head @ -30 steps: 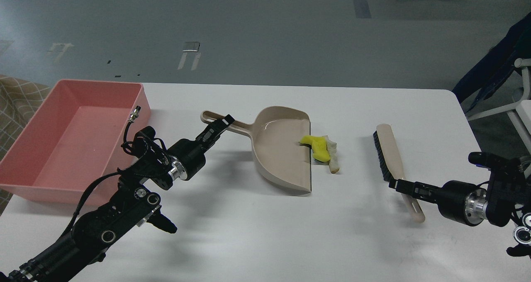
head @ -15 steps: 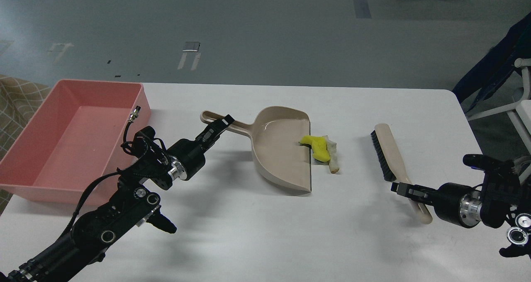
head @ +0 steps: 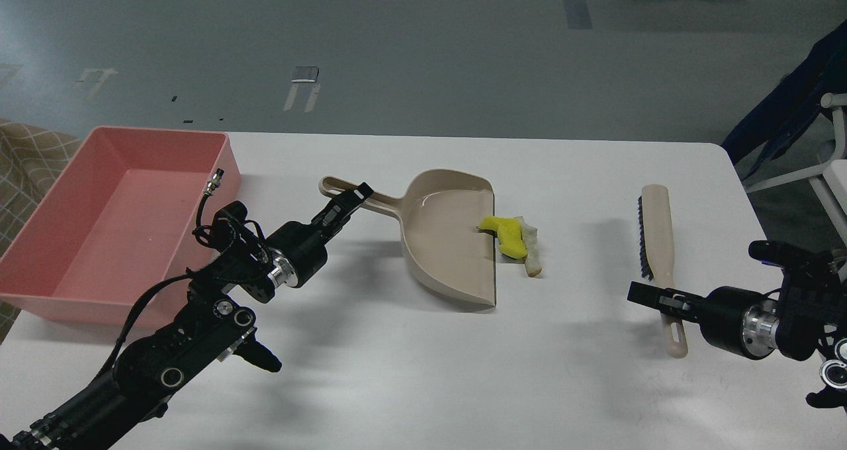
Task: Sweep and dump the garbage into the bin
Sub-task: 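Lift the brush upright with the right gripper toward the dustpan, then sweep the brush across the dustpan toward the left gripper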
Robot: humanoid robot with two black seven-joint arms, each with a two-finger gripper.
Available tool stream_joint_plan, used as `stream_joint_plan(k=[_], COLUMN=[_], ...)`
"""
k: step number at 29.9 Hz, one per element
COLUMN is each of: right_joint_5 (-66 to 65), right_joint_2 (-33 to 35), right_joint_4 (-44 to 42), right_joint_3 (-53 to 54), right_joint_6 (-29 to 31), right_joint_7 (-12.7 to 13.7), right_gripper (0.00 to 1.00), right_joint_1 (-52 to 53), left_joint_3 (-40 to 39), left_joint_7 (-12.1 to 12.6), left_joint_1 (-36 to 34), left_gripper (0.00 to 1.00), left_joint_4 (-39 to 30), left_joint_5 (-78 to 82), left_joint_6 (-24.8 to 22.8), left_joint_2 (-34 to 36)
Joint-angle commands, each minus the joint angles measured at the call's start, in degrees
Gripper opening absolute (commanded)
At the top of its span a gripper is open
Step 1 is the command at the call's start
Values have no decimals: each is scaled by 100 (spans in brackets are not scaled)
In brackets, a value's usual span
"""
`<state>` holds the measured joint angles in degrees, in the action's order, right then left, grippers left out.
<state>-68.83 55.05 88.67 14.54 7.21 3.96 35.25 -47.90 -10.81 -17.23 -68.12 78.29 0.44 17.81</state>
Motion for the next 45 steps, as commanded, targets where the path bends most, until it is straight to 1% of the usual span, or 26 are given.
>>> stream_joint_plan(k=[1,4,6,8,11,14,17,21,24,32,38,45], right_joint_5=[1,-8,-8,-8,1,10,377,633,660,844,967,1152], right_joint_2=[111,129,129,138,217,226,191,147,-151,-591,-1057,-1479], right_joint_4=[36,19,1,-43,-43,-52,-52,-61,-166,-359,-640,-948], right_joint_3=[5,5,5,-12,-21,-21,-21,-13,-12,-135,-662,-962], right_joint_6=[-1,17,43,105,210,368,693,808,948,1230,1256,1265], right_joint_7=[-1,17,70,183,254,263,228,201,193,193,193,193], right_gripper=[0,0,0,0,0,0,0,0,0,0,0,0], right_joint_1=[8,17,26,34,43,52,87,96,157,561,1185,1537], left_joint_3=[0,9,9,9,9,9,9,9,9,9,0,0], left_joint_7=[0,9,9,18,18,27,35,27,27,27,27,27], left_joint_1=[-9,-9,-9,-18,-18,-18,-18,-18,-18,-18,-18,-9], left_gripper=[0,0,0,0,0,0,0,0,0,0,0,0], left_joint_4=[1,1,1,-34,-78,-78,-78,-78,-78,-78,-78,-78], left_joint_5=[2,2,2,2,-6,-6,-6,-6,-6,-6,-6,-6], left_joint_6=[0,0,0,0,0,0,0,0,0,0,0,0], left_joint_2=[-23,-23,-23,-23,-32,-32,-49,-41,-14,-23,3,21])
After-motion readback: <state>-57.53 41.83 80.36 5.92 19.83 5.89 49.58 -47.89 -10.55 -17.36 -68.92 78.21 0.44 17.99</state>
